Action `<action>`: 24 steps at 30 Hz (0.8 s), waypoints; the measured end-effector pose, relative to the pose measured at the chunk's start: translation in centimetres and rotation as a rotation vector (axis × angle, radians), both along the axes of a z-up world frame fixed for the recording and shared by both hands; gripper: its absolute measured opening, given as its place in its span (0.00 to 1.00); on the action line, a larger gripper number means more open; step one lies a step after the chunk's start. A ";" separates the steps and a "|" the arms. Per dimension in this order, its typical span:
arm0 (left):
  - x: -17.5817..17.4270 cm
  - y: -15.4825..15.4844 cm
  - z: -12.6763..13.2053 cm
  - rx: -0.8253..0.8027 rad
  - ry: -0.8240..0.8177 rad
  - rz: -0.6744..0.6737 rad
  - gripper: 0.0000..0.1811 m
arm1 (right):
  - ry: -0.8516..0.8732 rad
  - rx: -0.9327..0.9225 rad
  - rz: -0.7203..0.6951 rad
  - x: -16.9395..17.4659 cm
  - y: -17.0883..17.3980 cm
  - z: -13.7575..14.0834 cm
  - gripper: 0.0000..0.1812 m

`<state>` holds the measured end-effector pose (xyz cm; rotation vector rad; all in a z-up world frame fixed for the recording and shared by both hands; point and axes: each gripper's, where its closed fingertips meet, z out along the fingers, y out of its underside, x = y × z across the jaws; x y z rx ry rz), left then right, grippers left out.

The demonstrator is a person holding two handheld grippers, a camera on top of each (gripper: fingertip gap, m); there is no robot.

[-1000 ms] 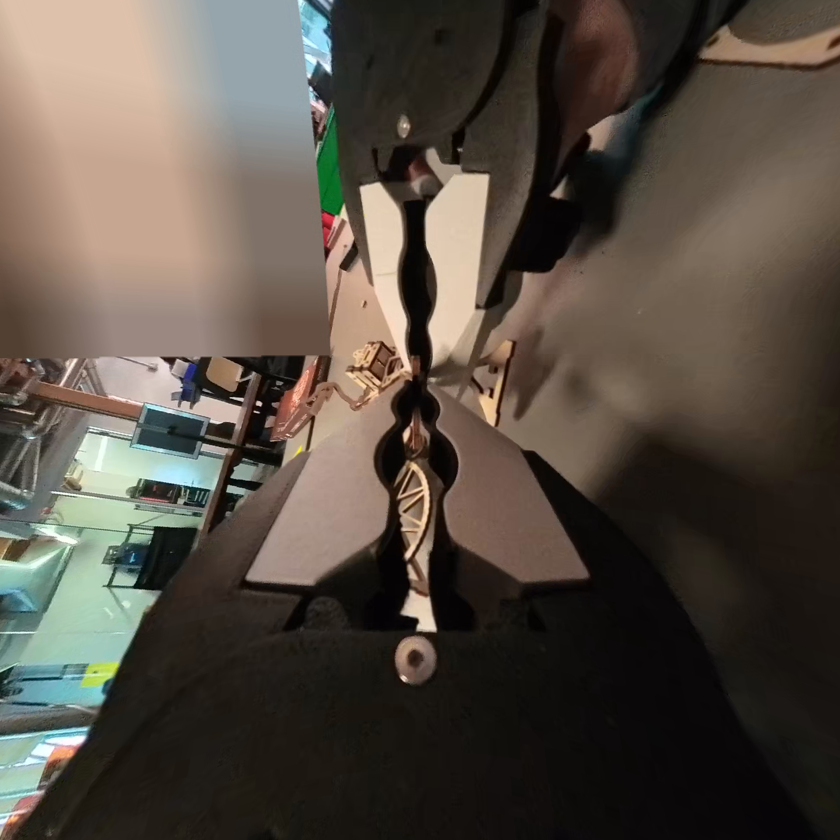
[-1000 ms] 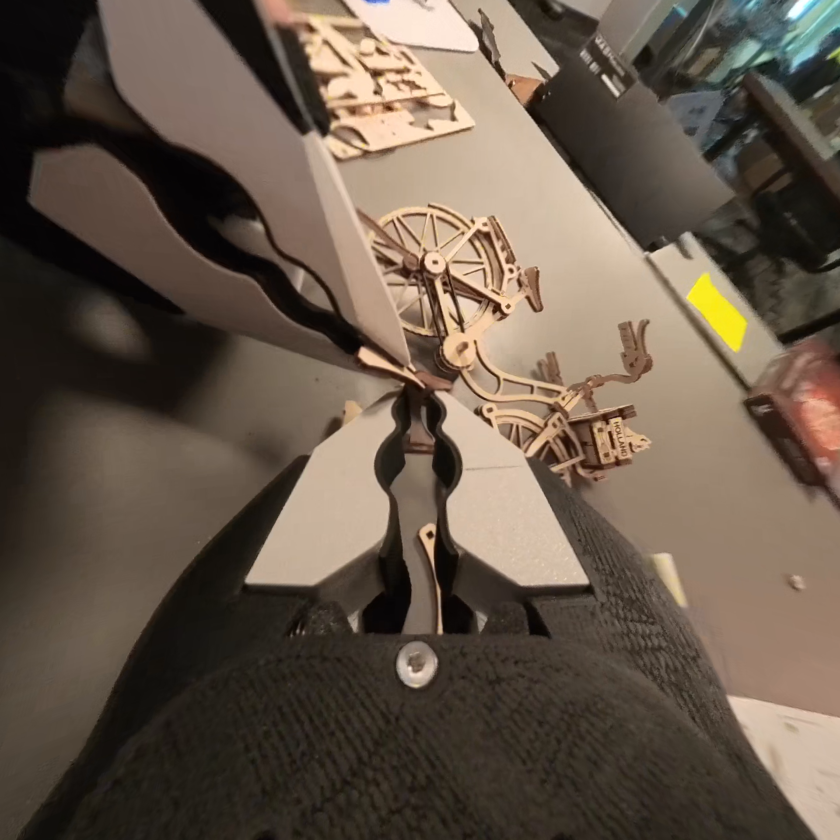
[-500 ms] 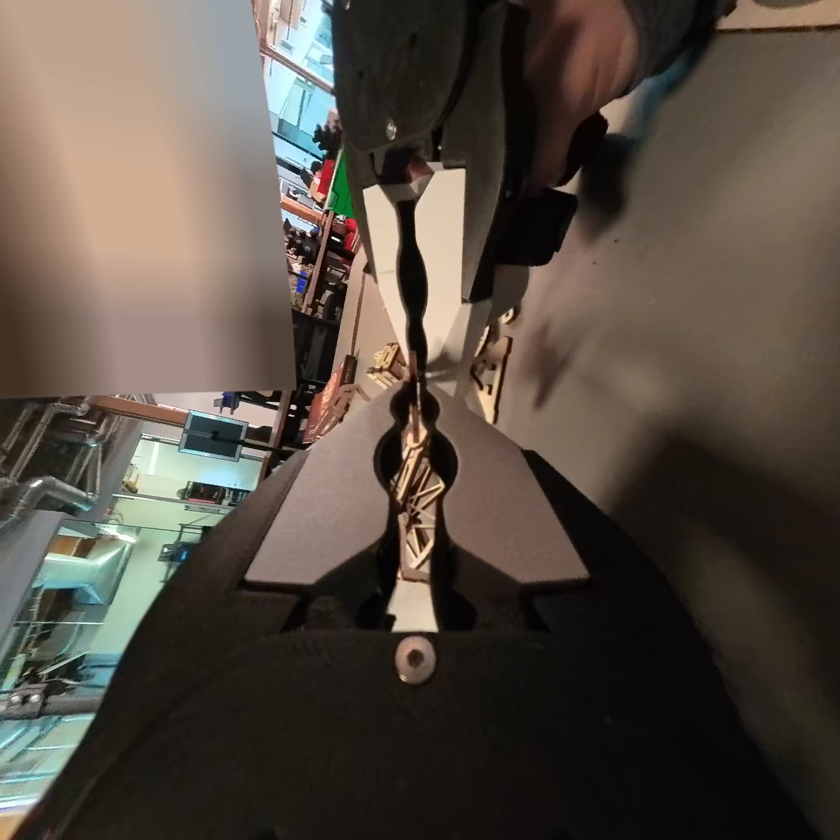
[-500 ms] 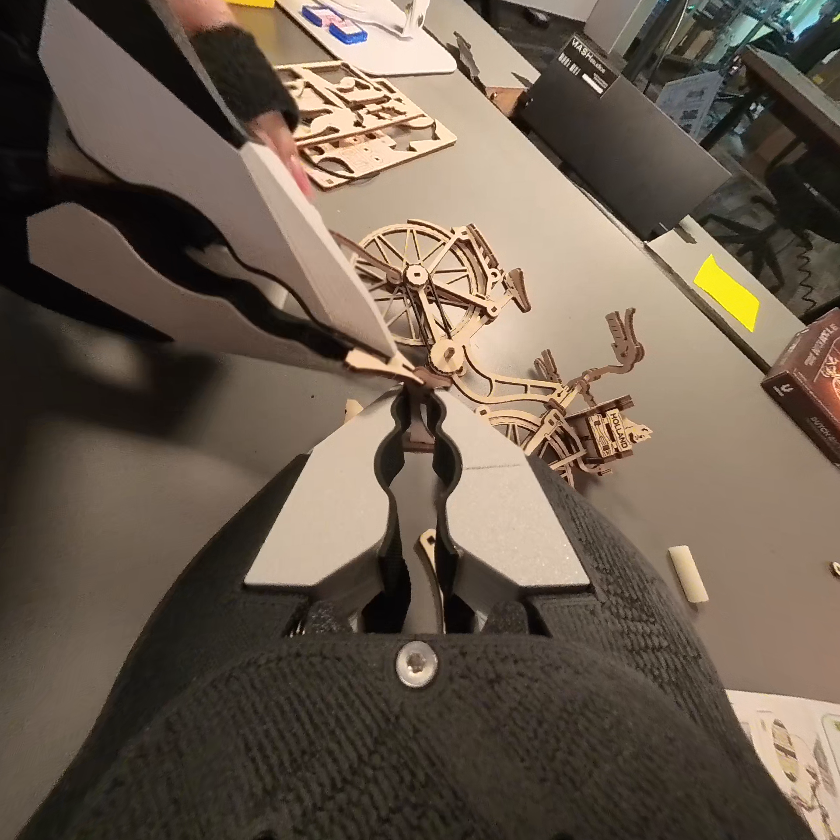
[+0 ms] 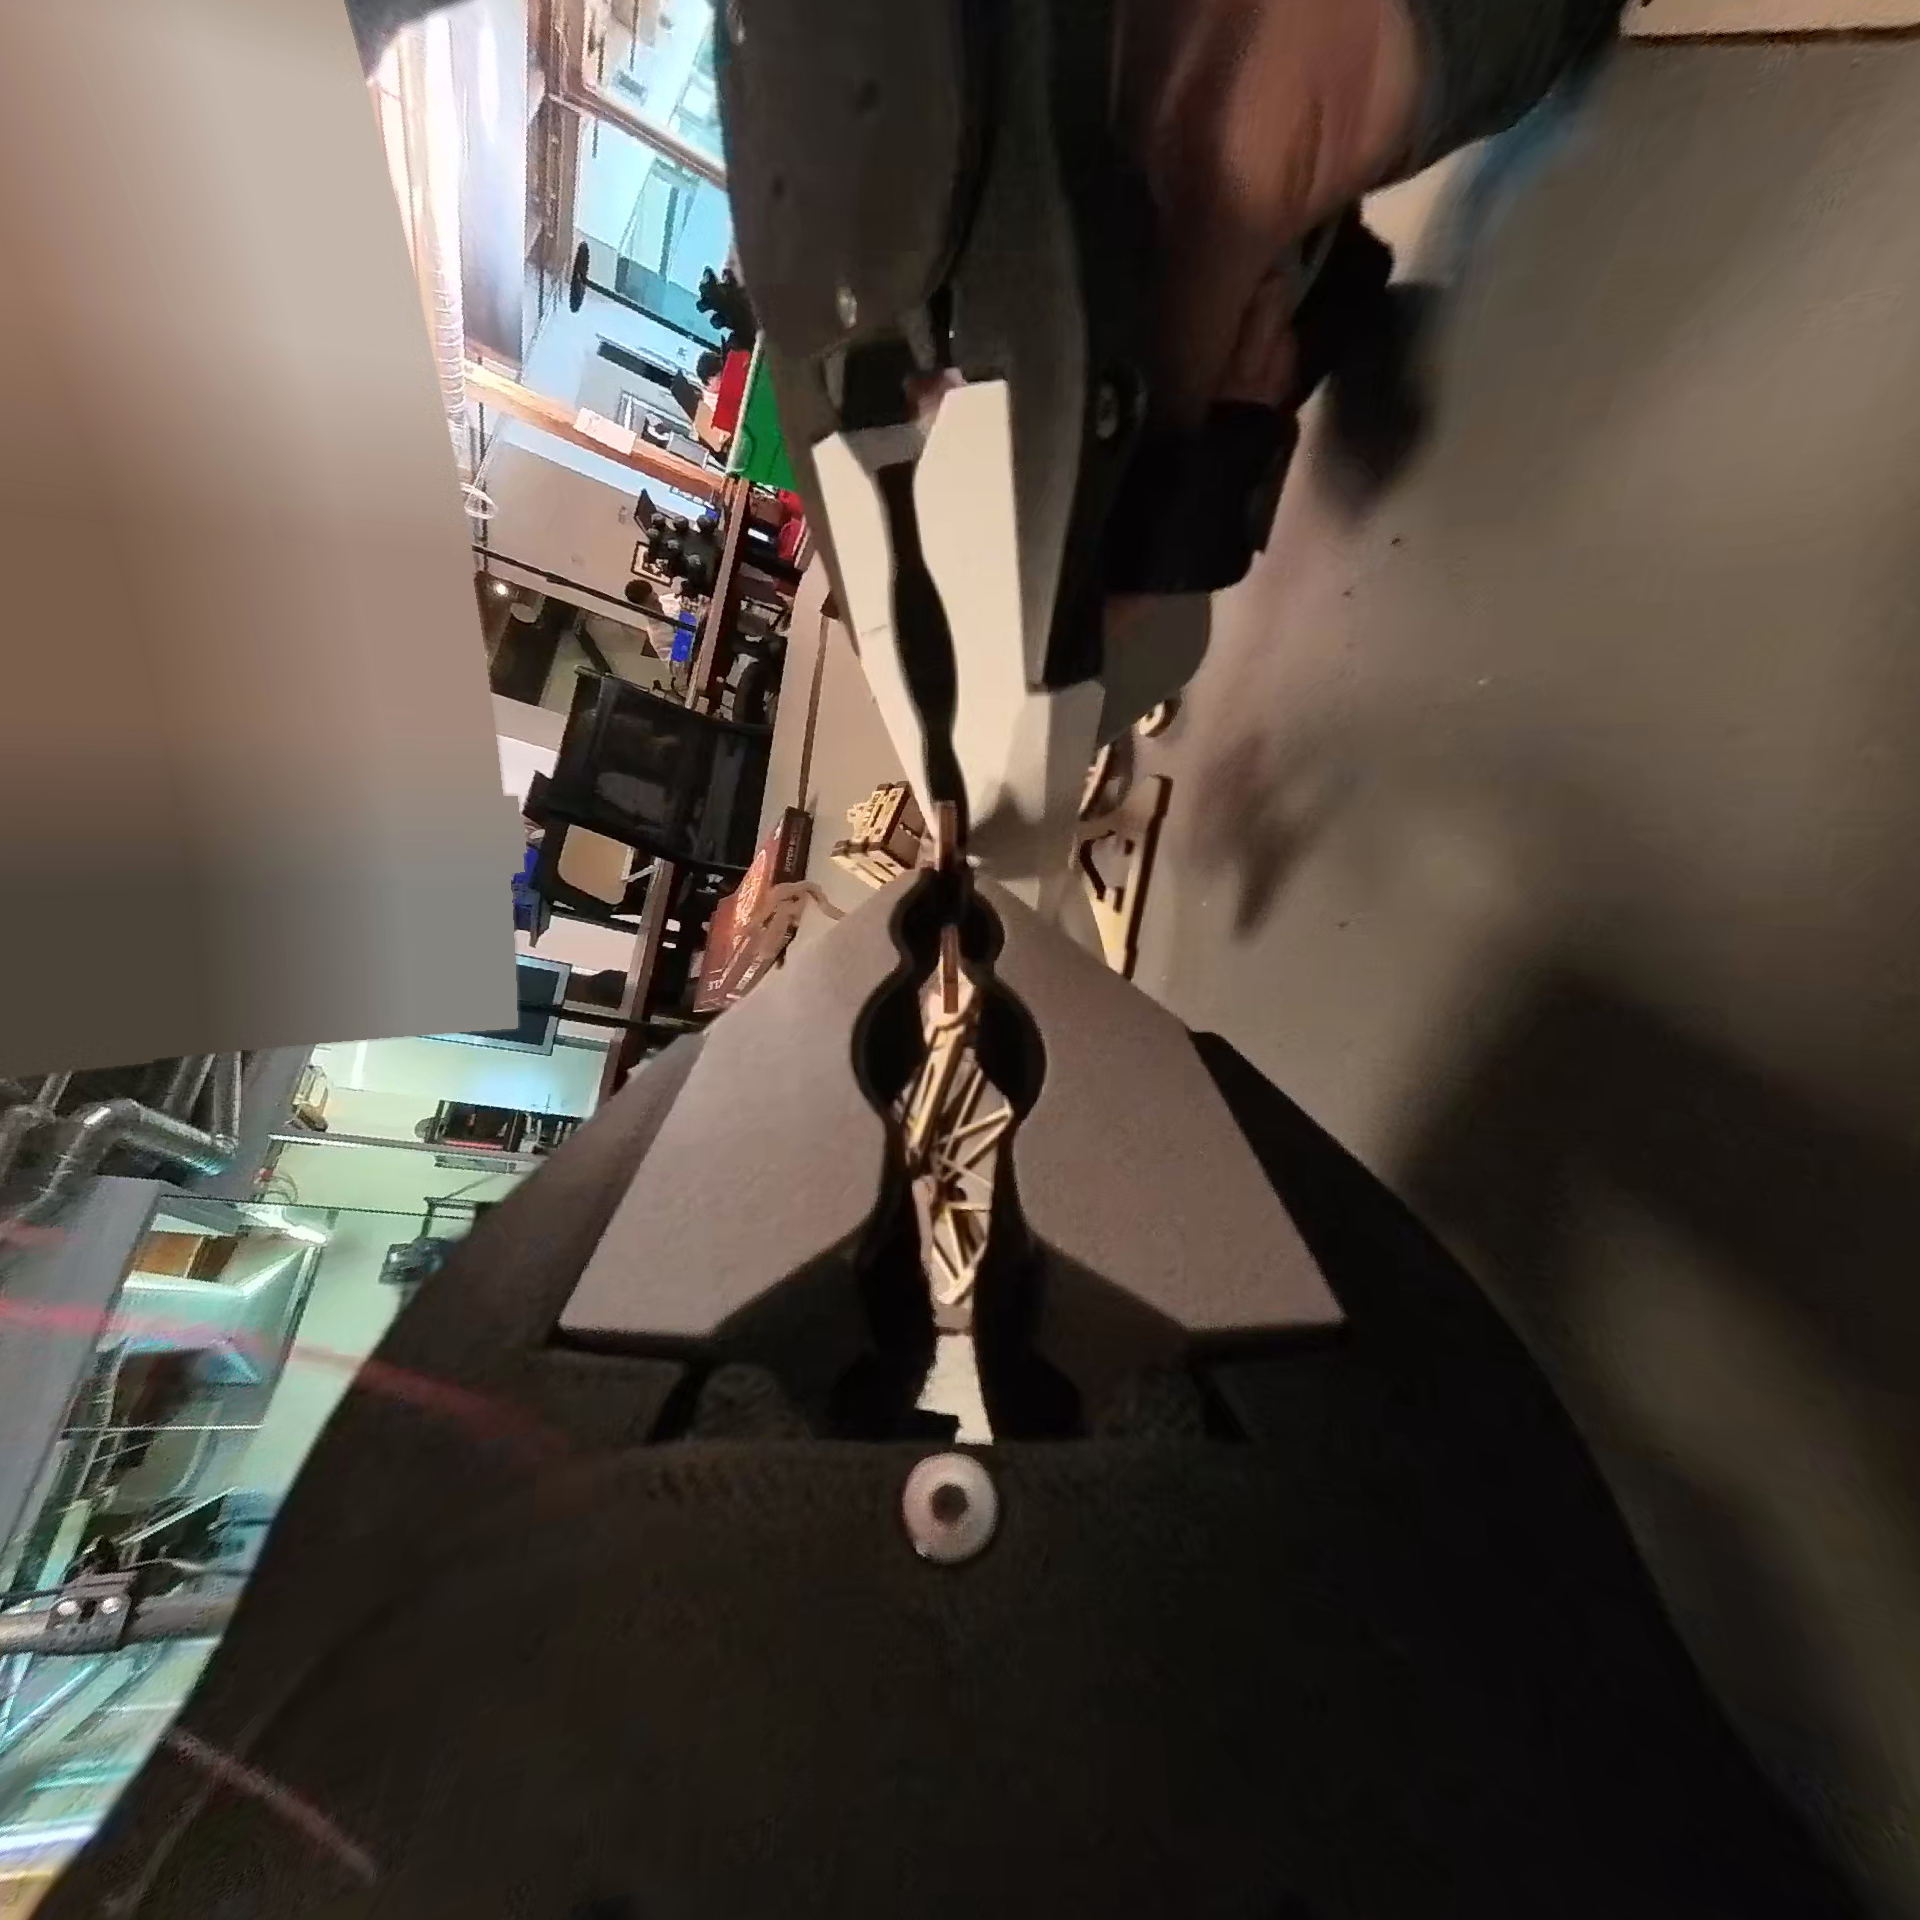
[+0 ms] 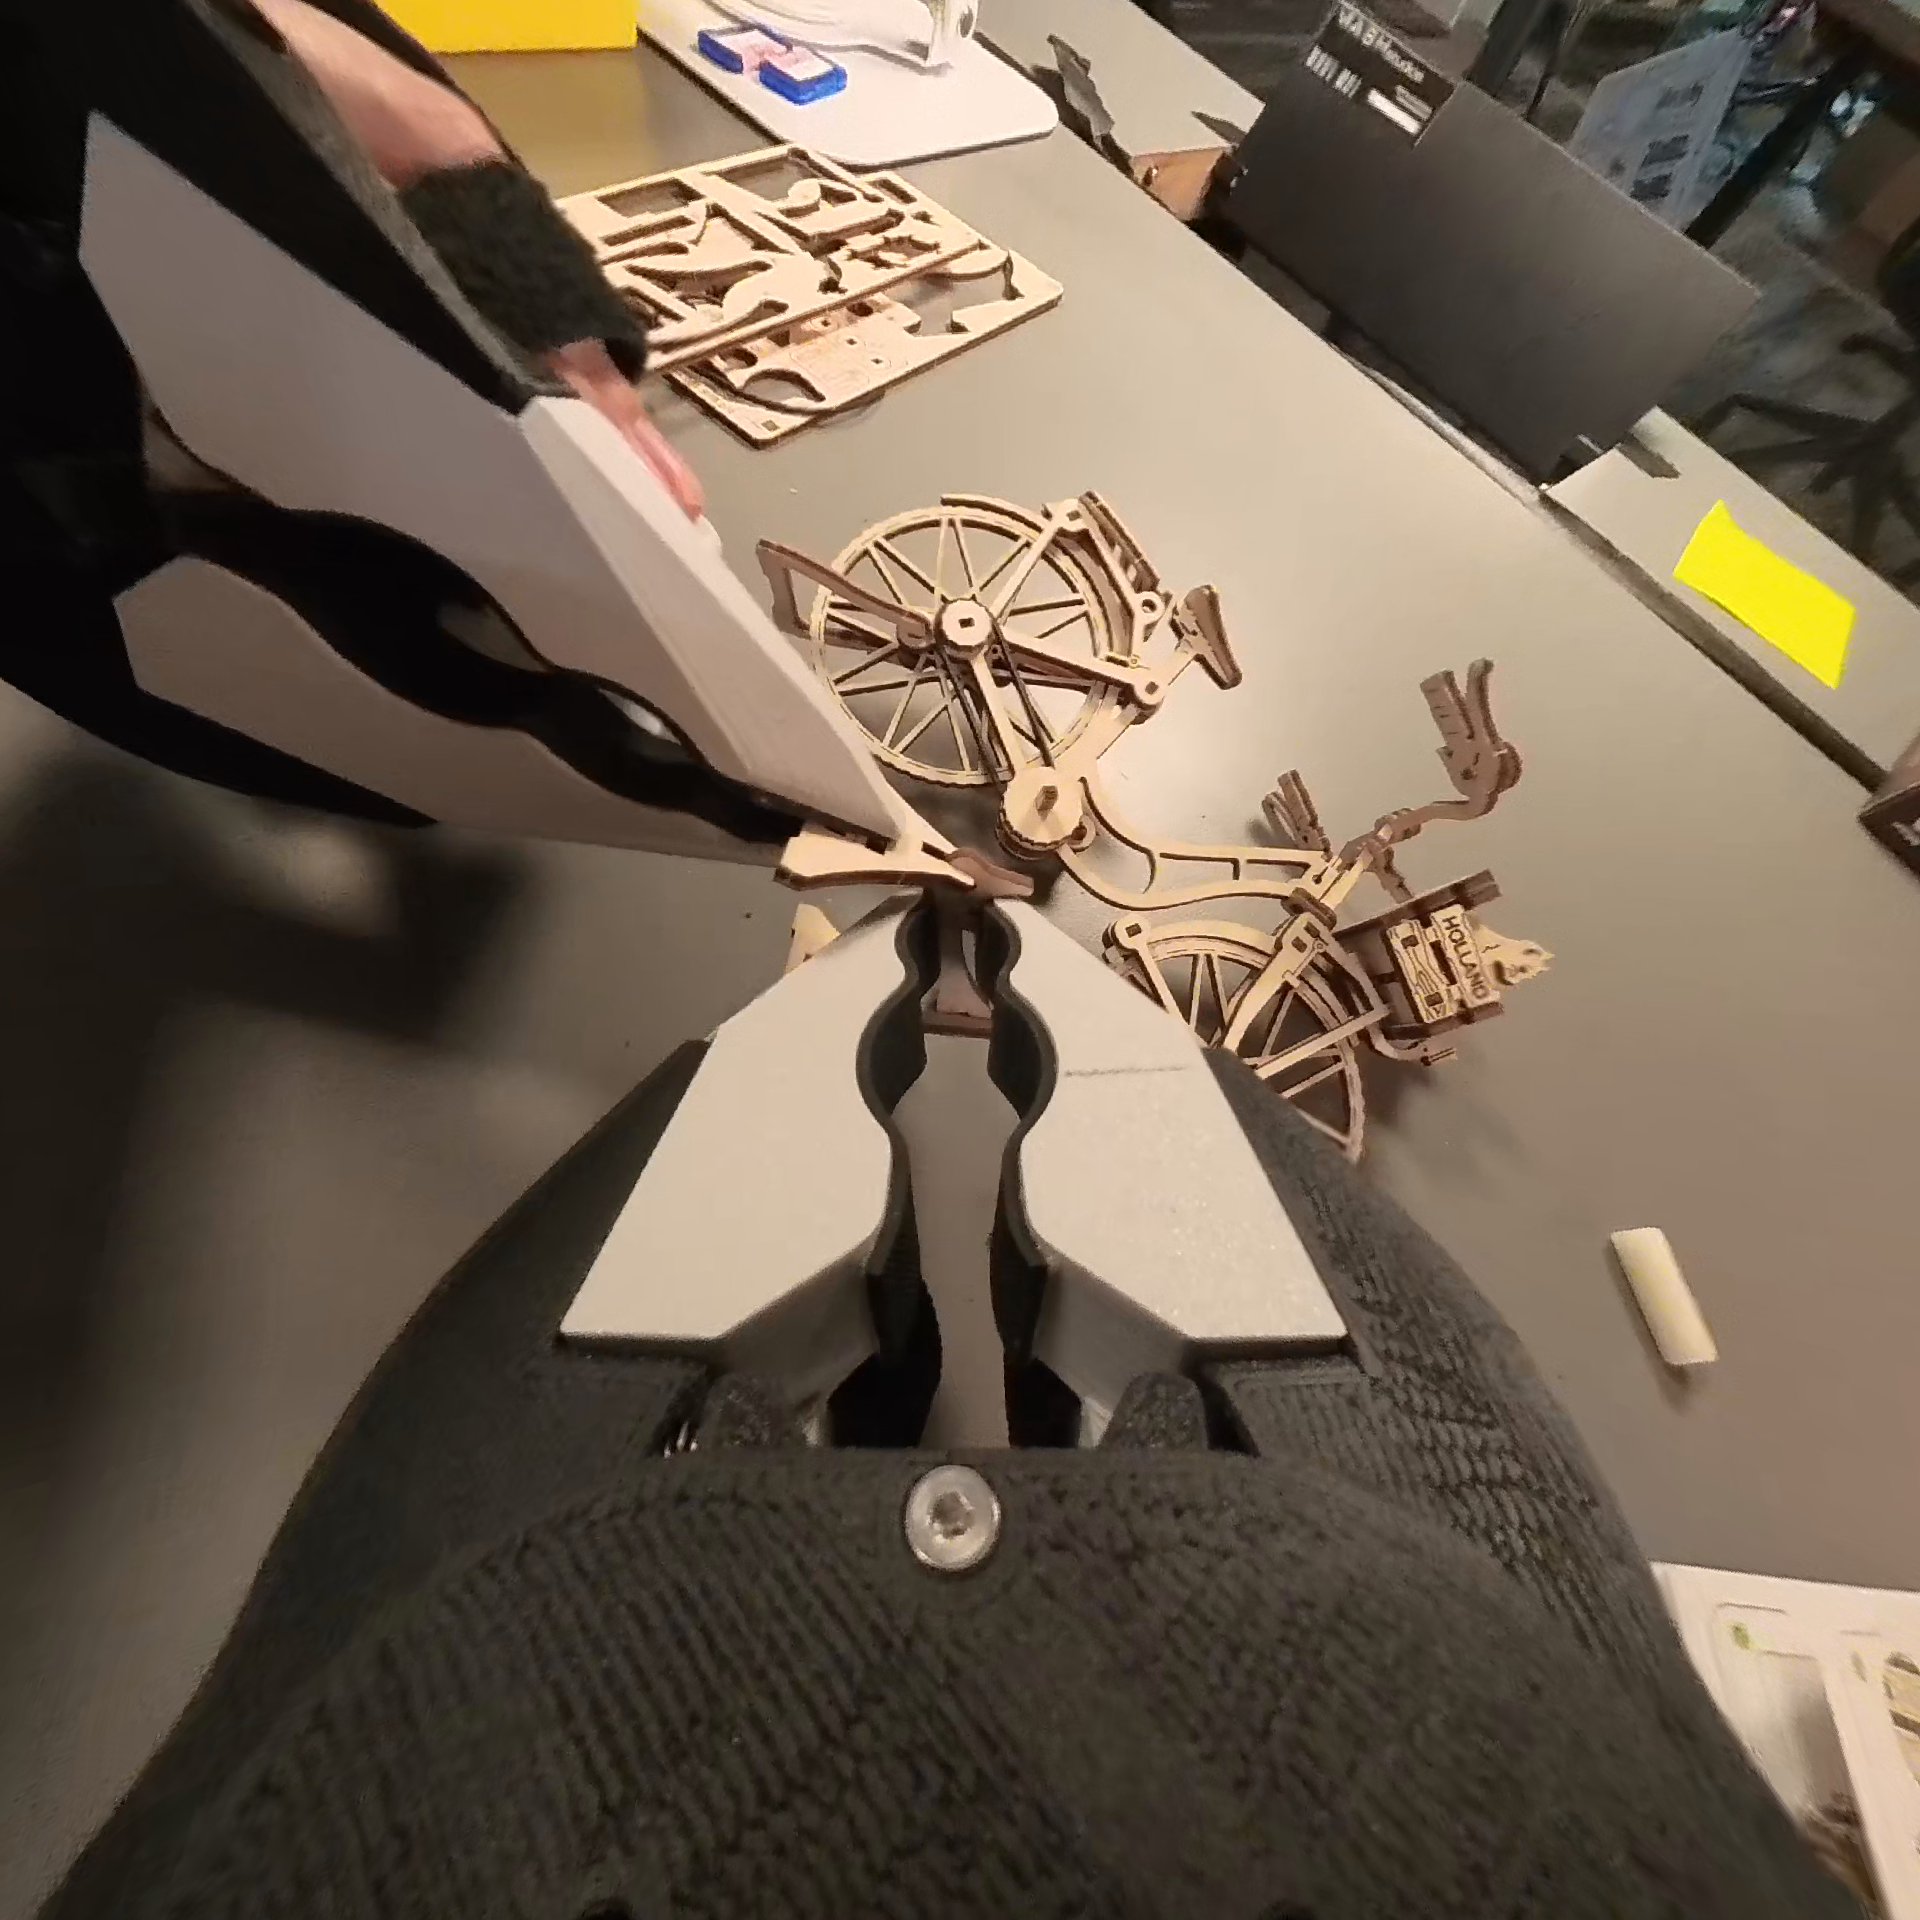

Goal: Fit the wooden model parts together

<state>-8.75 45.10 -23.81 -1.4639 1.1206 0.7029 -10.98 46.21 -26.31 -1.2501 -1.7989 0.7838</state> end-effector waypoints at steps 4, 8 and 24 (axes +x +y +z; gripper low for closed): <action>0.0 -0.1 -0.6 -0.046 -0.016 -0.006 0.01 | -0.003 0.155 0.001 0.0 0.3 -0.5 0.02; 0.1 -0.1 -0.8 -0.062 -0.027 -0.013 0.01 | 0.008 0.351 -0.001 0.0 0.7 -0.5 0.01; 0.4 -0.1 -0.8 -0.045 -0.019 0.000 0.01 | 0.014 0.410 -0.033 -0.1 0.7 -0.6 0.01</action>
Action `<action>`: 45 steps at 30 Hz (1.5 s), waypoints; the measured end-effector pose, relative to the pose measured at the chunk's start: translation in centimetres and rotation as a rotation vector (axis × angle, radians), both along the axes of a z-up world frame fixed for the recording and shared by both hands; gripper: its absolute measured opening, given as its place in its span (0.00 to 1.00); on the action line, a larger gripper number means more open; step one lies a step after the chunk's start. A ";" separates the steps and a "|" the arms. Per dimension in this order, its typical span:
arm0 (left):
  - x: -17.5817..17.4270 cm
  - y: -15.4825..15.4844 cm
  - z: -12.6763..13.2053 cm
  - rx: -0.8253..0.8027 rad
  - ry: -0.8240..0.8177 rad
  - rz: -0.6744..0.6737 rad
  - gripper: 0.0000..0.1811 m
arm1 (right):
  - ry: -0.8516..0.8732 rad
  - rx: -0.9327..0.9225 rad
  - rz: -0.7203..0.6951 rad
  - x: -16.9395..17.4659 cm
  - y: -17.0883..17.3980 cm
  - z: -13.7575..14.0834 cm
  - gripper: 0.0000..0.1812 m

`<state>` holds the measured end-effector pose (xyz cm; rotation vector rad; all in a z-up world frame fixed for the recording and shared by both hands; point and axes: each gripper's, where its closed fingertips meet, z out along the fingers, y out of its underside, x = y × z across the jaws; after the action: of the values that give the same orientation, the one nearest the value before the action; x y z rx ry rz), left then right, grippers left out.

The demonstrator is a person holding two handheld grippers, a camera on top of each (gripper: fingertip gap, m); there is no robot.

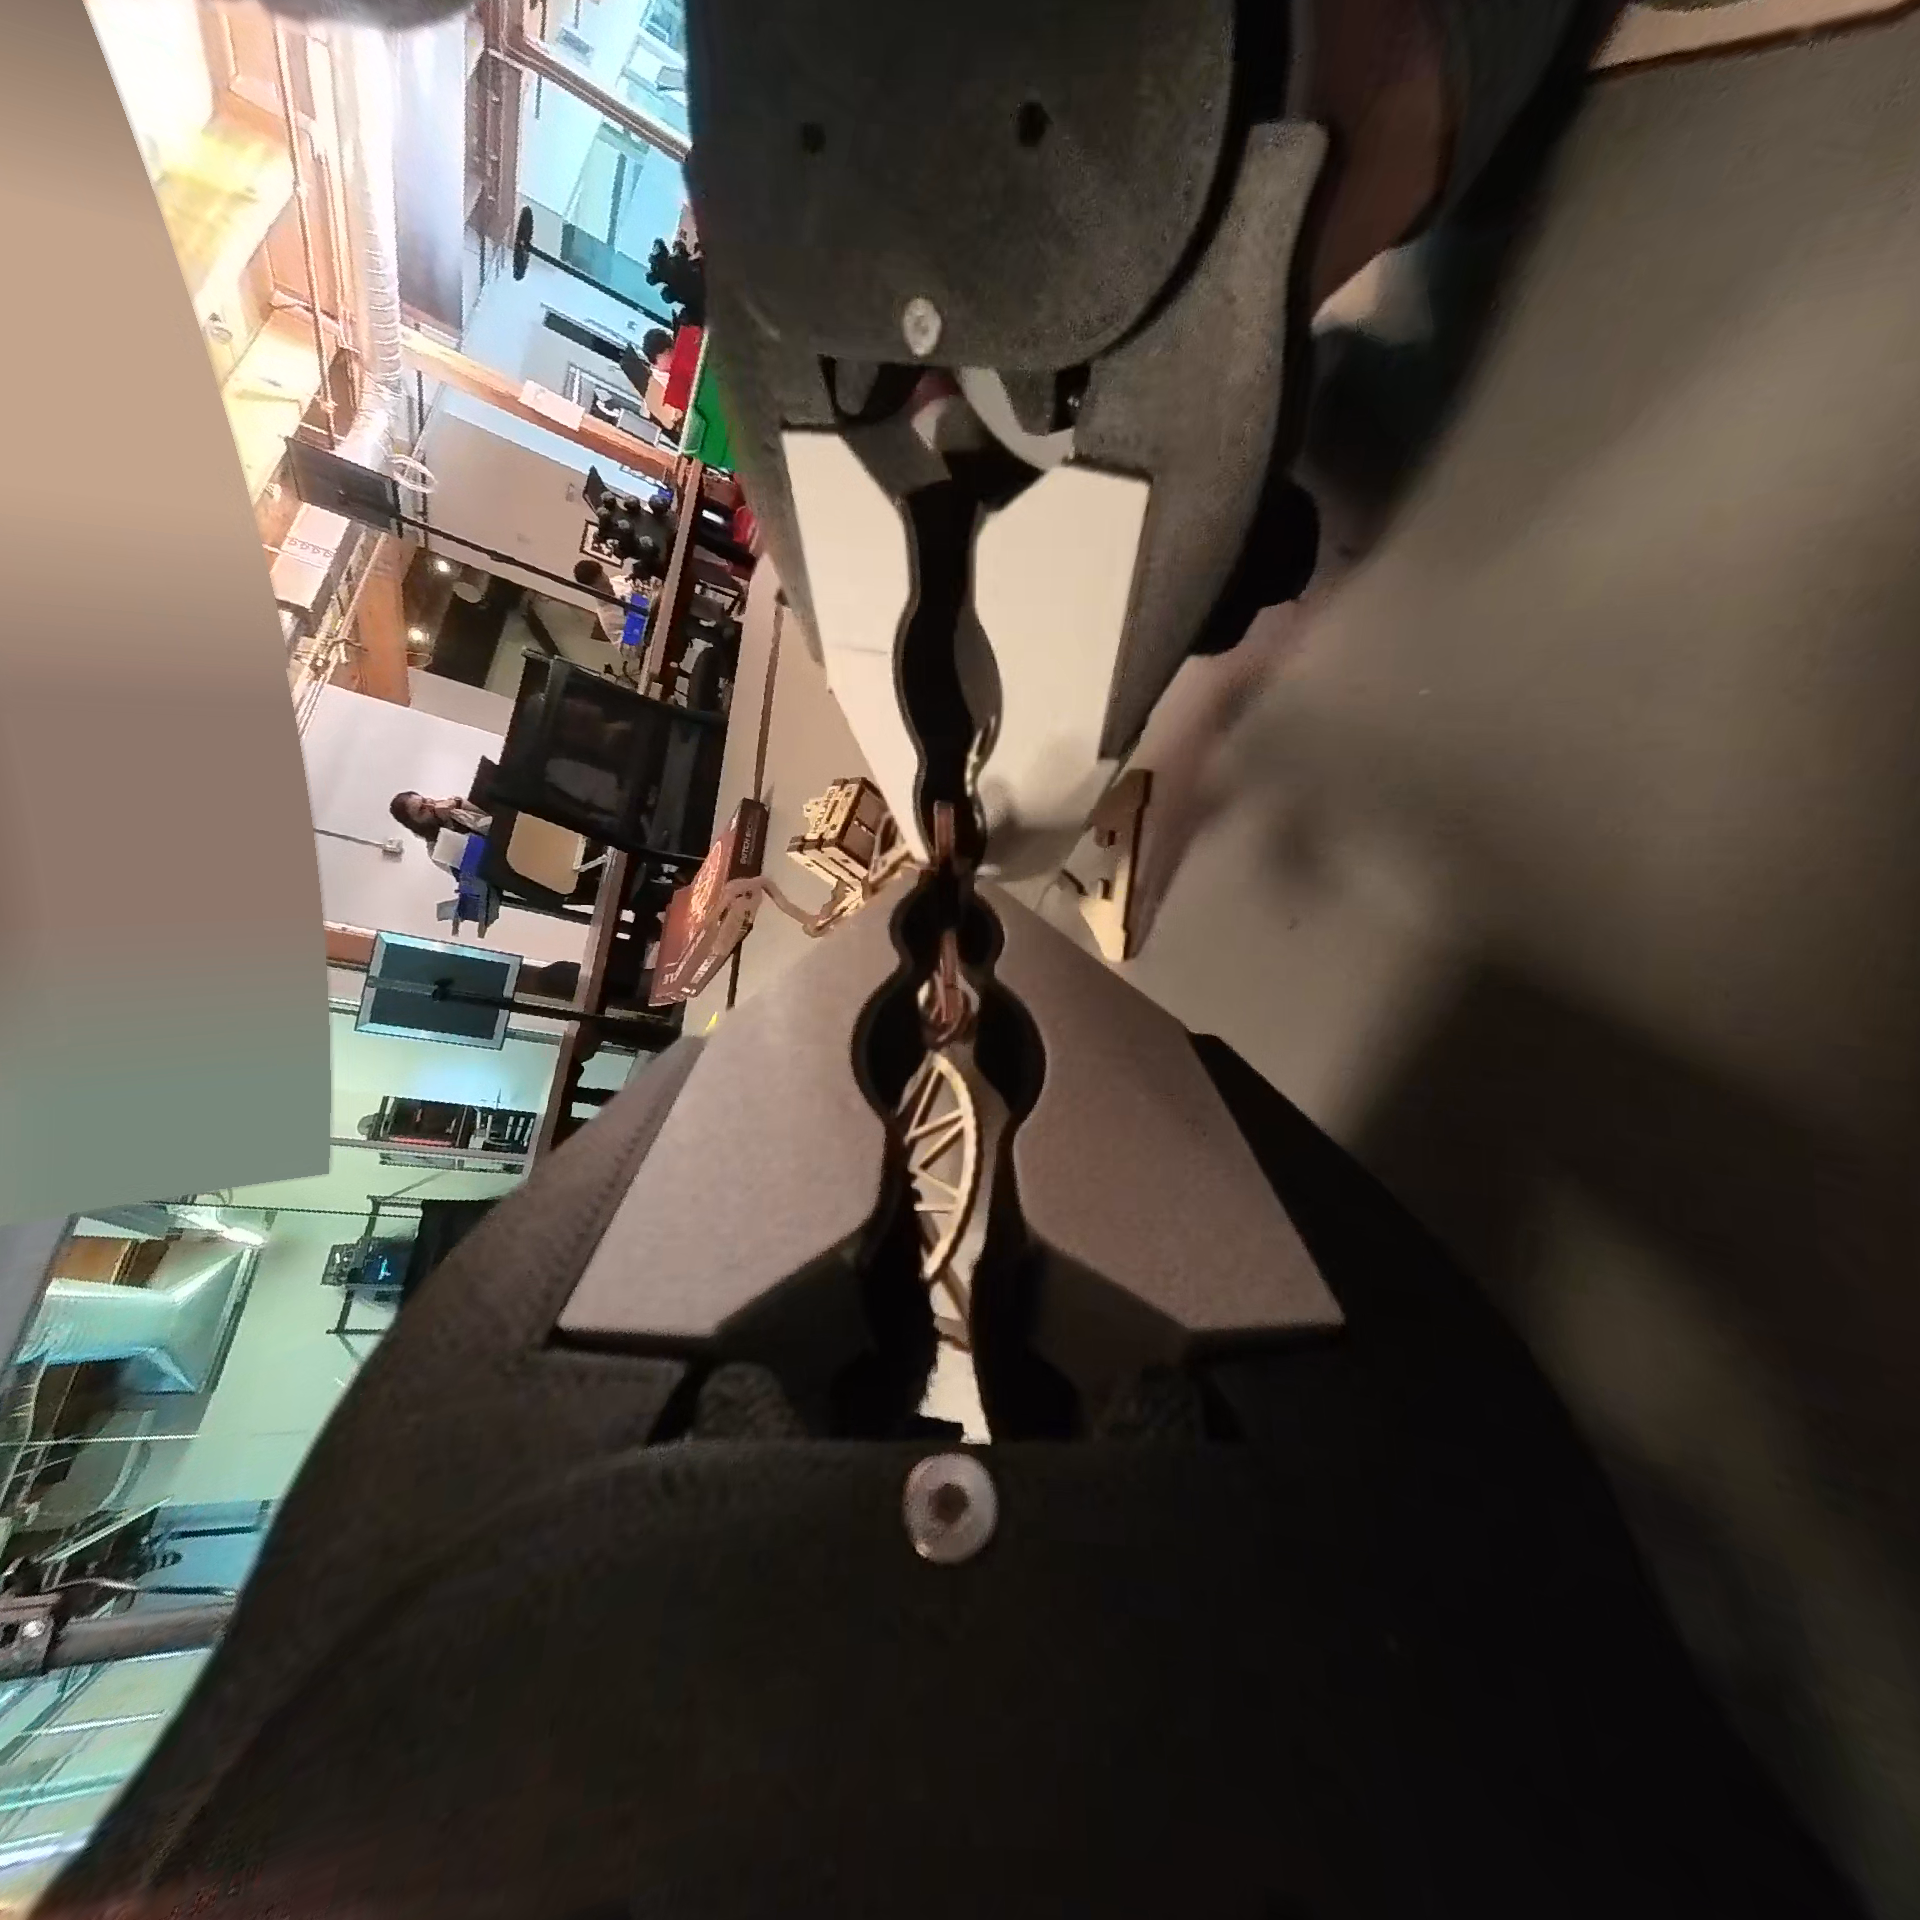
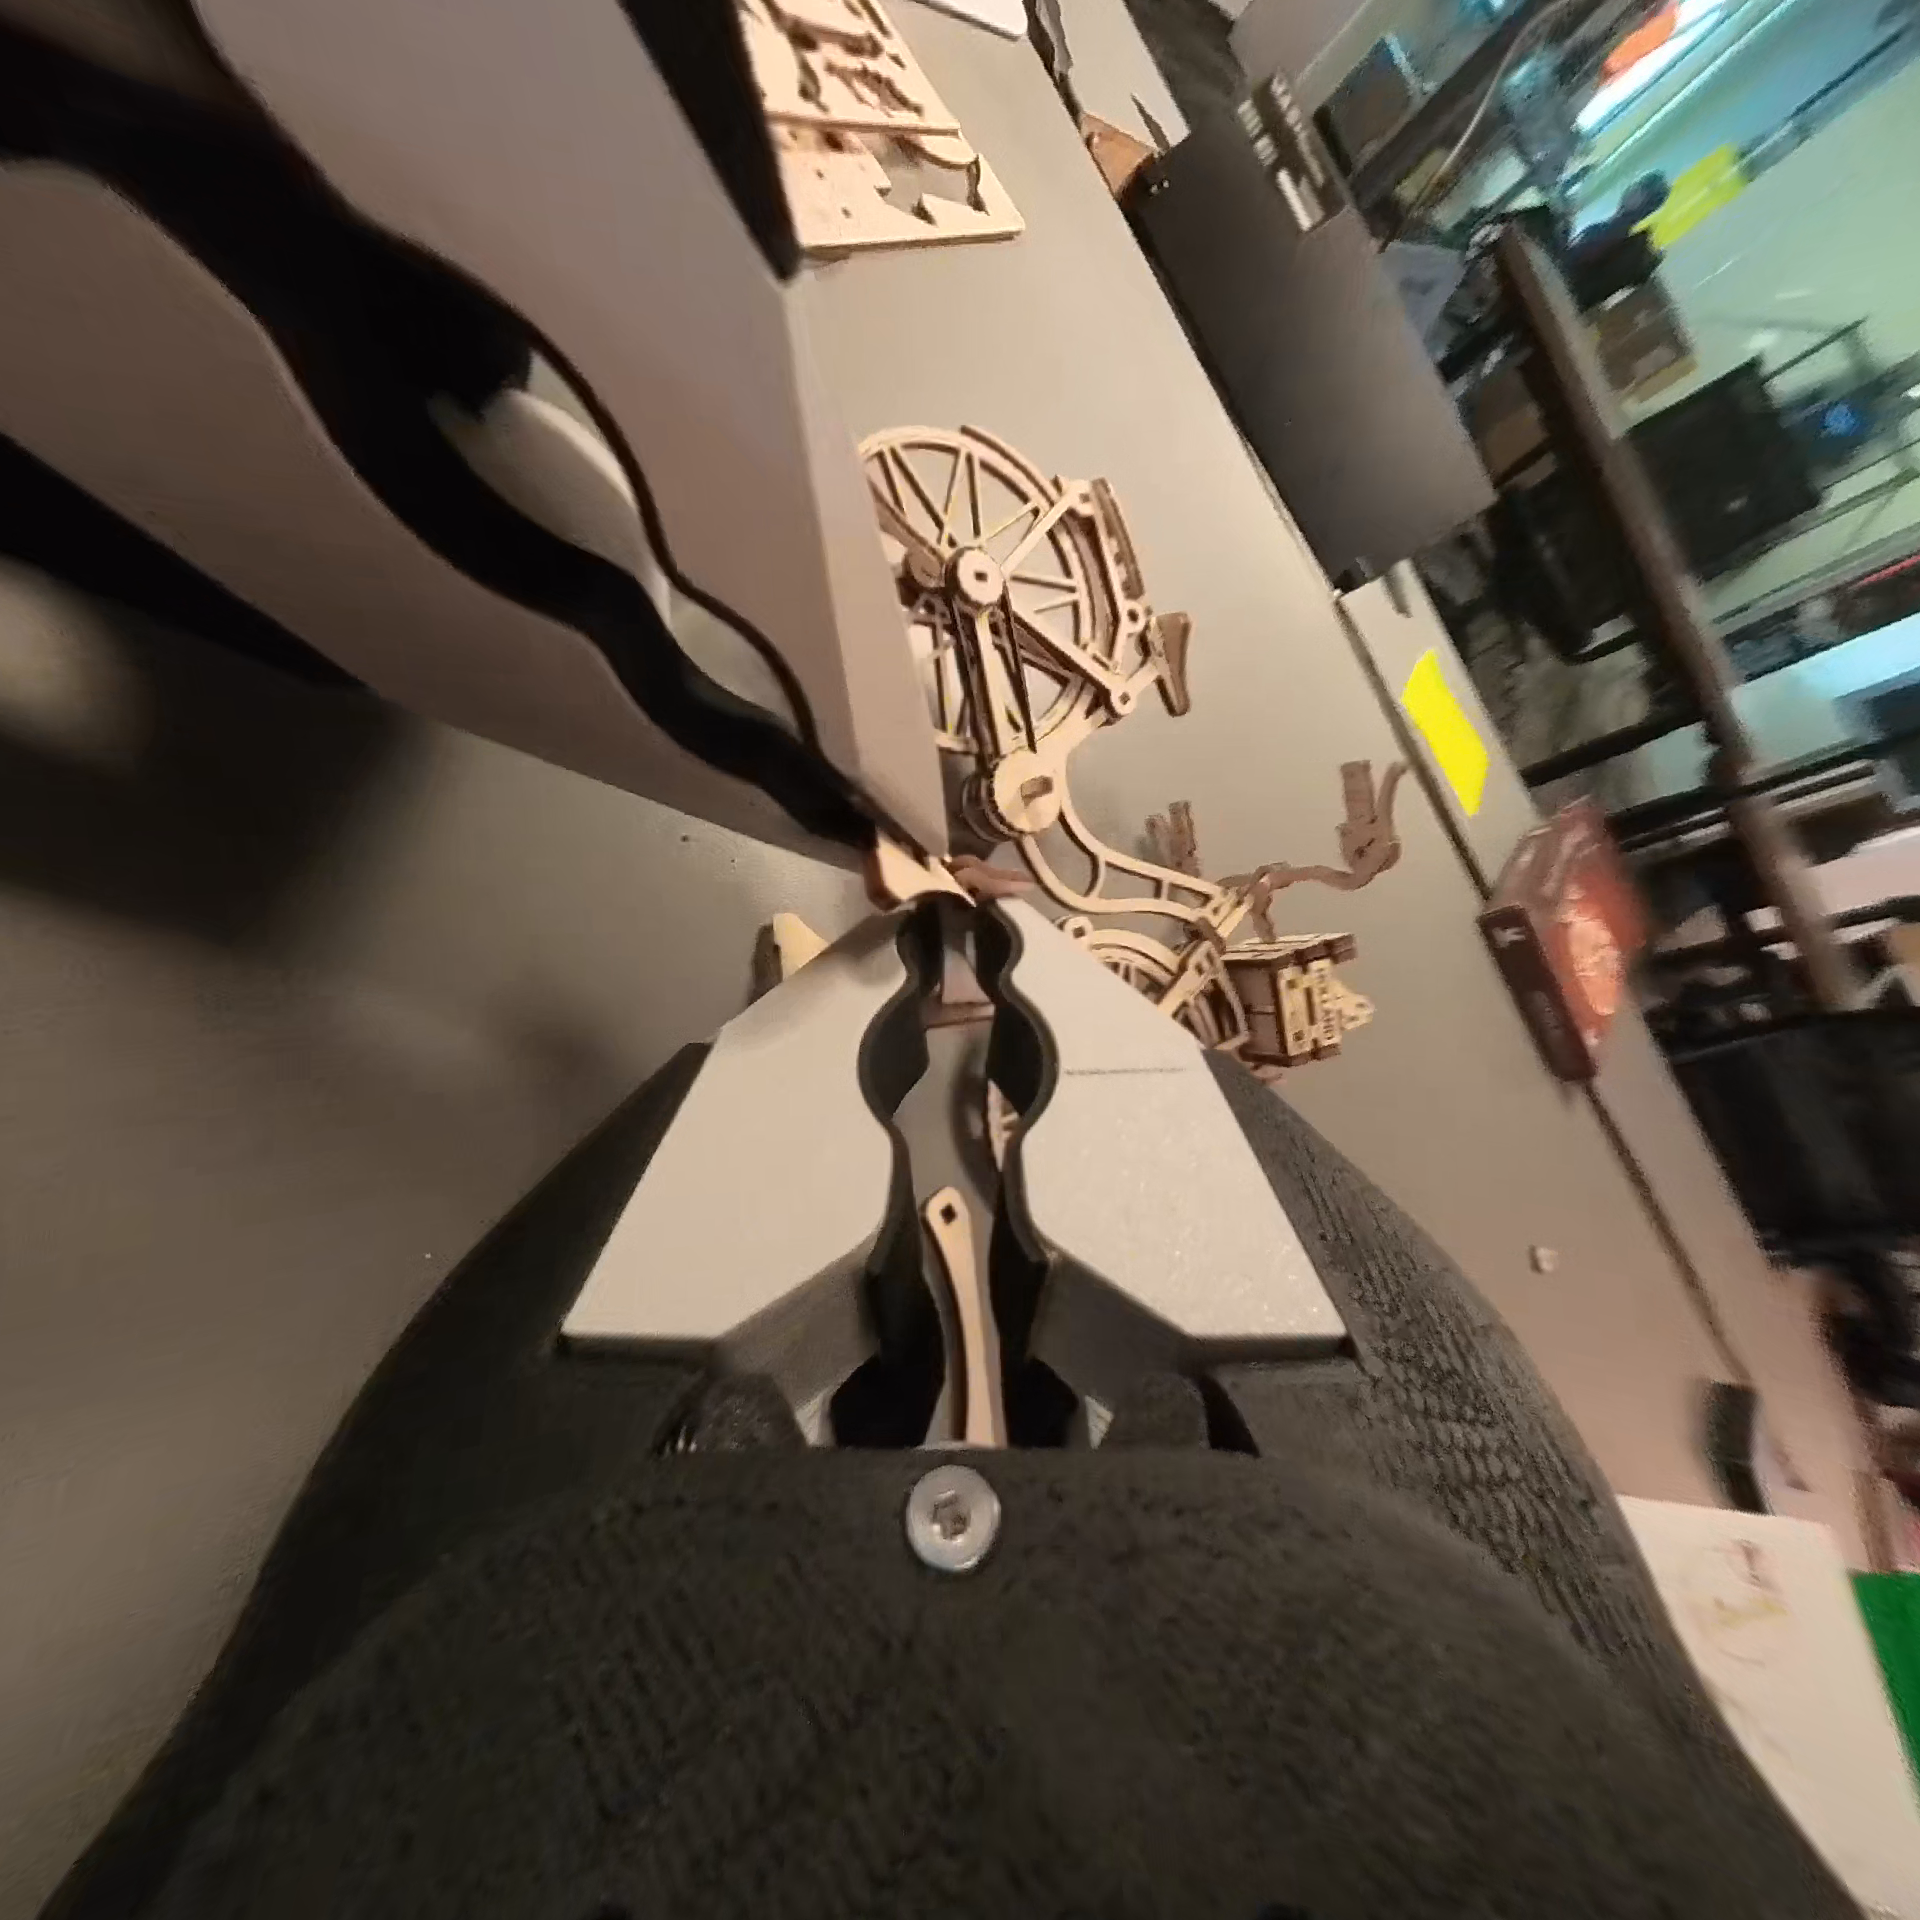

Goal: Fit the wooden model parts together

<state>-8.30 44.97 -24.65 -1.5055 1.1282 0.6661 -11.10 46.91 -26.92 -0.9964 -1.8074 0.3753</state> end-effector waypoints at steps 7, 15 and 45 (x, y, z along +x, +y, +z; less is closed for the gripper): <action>-0.3 0.1 0.8 0.045 -0.035 0.006 0.01 | 0.032 -0.260 0.023 -0.1 -0.6 0.8 0.01; -0.5 0.4 0.4 0.020 -0.064 0.023 0.00 | 0.018 -0.237 -0.001 -0.1 -0.2 0.5 0.01; -2.0 0.9 -0.5 0.007 -0.050 0.082 0.01 | 0.013 -0.227 0.006 -0.4 0.1 0.3 0.02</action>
<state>-10.30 45.89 -25.11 -1.5609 1.0299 0.6838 -11.52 46.99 -26.64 -1.1417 -1.7834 0.6001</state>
